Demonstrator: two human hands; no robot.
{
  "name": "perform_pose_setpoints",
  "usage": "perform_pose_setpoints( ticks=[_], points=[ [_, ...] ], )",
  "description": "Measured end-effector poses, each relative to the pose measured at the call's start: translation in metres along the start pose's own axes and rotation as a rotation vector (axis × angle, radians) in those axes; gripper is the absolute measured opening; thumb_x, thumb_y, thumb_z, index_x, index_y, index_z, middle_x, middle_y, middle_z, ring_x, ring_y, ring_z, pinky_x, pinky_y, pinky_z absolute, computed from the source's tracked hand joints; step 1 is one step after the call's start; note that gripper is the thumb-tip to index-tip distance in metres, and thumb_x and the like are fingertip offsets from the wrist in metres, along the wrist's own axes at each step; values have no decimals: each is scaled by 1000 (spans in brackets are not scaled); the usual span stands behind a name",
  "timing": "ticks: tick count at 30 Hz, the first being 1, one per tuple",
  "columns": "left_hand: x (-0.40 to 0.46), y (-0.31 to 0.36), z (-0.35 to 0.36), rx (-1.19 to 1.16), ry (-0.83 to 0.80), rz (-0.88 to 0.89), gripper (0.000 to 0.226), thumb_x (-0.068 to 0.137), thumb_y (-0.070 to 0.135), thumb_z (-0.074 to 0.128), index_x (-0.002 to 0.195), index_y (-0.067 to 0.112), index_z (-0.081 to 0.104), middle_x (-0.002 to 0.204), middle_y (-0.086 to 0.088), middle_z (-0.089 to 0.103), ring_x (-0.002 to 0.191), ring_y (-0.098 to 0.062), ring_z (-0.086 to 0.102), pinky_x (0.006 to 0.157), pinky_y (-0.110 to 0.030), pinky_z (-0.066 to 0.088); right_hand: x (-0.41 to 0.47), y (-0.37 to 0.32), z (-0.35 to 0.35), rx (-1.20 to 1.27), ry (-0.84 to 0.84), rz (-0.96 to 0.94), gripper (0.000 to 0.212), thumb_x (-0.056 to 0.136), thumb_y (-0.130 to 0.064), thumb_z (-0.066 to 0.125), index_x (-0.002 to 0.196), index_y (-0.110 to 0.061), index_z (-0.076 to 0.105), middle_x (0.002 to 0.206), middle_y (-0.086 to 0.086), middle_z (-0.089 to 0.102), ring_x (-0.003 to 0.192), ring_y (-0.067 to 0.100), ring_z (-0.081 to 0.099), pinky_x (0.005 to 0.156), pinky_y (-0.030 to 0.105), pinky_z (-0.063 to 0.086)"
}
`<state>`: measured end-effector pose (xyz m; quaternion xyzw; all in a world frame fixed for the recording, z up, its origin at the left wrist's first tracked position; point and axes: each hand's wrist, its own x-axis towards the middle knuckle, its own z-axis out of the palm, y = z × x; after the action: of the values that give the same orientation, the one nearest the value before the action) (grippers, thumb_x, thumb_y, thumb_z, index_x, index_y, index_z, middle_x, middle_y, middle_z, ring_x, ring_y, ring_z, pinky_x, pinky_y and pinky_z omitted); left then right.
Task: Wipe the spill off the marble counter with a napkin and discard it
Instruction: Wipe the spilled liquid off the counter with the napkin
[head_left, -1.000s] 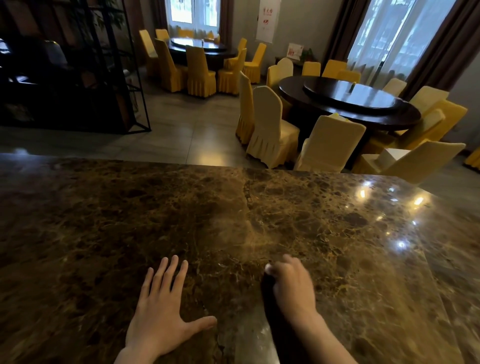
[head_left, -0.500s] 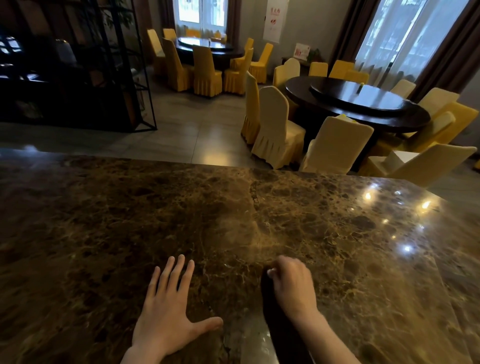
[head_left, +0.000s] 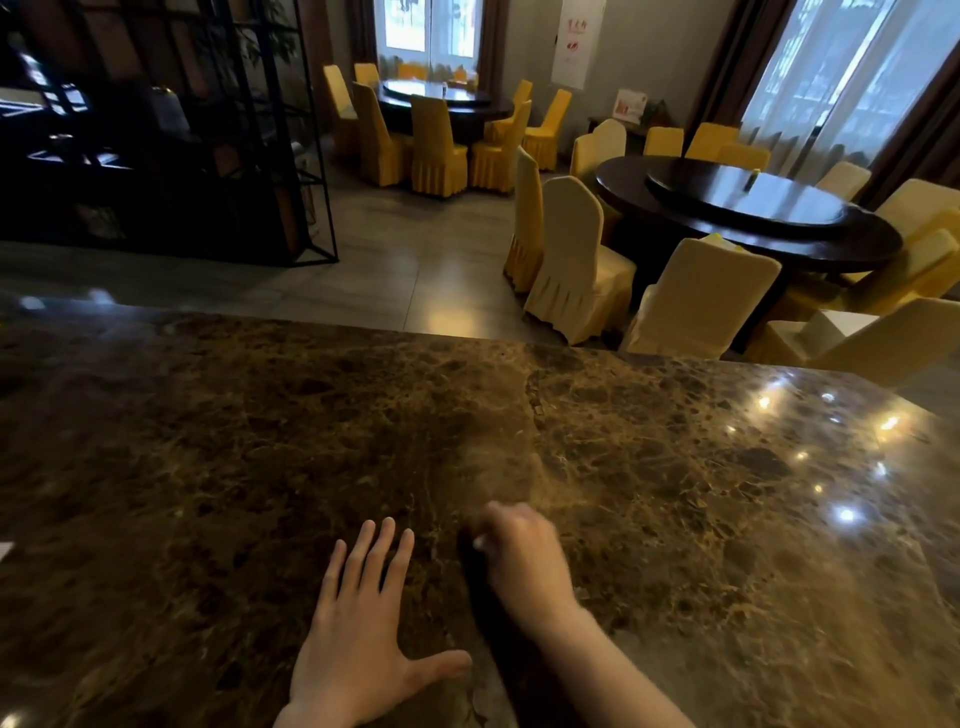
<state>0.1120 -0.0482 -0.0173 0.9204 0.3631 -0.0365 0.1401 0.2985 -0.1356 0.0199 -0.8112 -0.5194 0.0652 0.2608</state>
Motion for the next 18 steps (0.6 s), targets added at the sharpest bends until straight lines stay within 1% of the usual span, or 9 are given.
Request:
perform_pose_setpoints(
  ticks=[3, 5, 7, 9, 12, 14, 15, 16, 18],
  points=[
    [-1, 1, -1, -5, 5, -4, 144, 48, 117, 17, 155, 31, -28, 162, 9, -38, 143, -12, -45, 123, -48, -23, 21, 17, -18, 19, 168, 228, 18, 91, -3, 68, 103, -15, 64, 101, 0, 64, 91, 17, 62, 74, 28, 52],
    [-1, 1, -1, -9, -4, -3, 145, 48, 117, 17, 155, 31, -28, 163, 9, -39, 144, -12, -45, 123, -48, -22, 26, 6, -13, -56, 180, 246, 18, 90, 2, 65, 98, -14, 64, 95, 2, 67, 87, 19, 64, 73, 31, 54],
    [0, 2, -1, -11, -3, -4, 145, 48, 117, 18, 156, 31, -27, 163, 9, -38, 144, -12, -45, 123, -48, -22, 20, -9, -3, -78, 150, 209, 16, 90, 1, 63, 91, -15, 63, 90, 2, 67, 86, 19, 63, 73, 32, 54],
    [0, 2, 0, -5, -3, 3, 145, 48, 117, 18, 157, 30, -26, 163, 9, -38, 145, -12, -44, 124, -48, -21, 9, -15, 4, -16, 102, 118, 15, 91, -2, 63, 90, -17, 64, 90, 0, 66, 85, 15, 61, 72, 30, 54],
    [1, 2, 1, 0, -1, 6, 145, 48, 117, 17, 157, 30, -25, 164, 8, -37, 146, -12, -42, 124, -48, -20, -14, -13, 2, 5, -56, -100, 17, 90, -6, 65, 92, -23, 65, 89, -7, 67, 84, 8, 57, 70, 27, 53],
    [1, 0, 1, 0, 11, 10, 144, 49, 117, 16, 157, 31, -26, 164, 9, -36, 146, -12, -42, 124, -47, -21, -26, 0, -9, -32, -152, -159, 20, 87, -8, 64, 84, -27, 59, 83, -10, 65, 80, 8, 53, 67, 27, 50],
    [1, -1, 1, -7, 13, 11, 144, 49, 116, 17, 157, 31, -26, 164, 9, -36, 146, -12, -42, 124, -47, -22, -28, 11, -16, -49, -144, -123, 22, 86, -9, 66, 80, -29, 57, 81, -13, 62, 79, 7, 53, 66, 23, 47],
    [0, -1, 1, -15, 11, 13, 143, 50, 116, 18, 156, 31, -26, 164, 9, -35, 146, -12, -42, 124, -47, -22, -29, 25, -23, -57, -84, -41, 26, 85, -8, 68, 77, -30, 56, 80, -14, 59, 78, 7, 54, 65, 19, 42],
    [0, -1, 2, -21, 24, 15, 143, 50, 116, 18, 156, 31, -26, 164, 10, -36, 146, -12, -42, 124, -47, -21, -25, 54, -40, -42, 75, 205, 29, 84, -5, 73, 72, -26, 56, 78, -9, 59, 74, 12, 55, 62, 19, 36]
  ],
)
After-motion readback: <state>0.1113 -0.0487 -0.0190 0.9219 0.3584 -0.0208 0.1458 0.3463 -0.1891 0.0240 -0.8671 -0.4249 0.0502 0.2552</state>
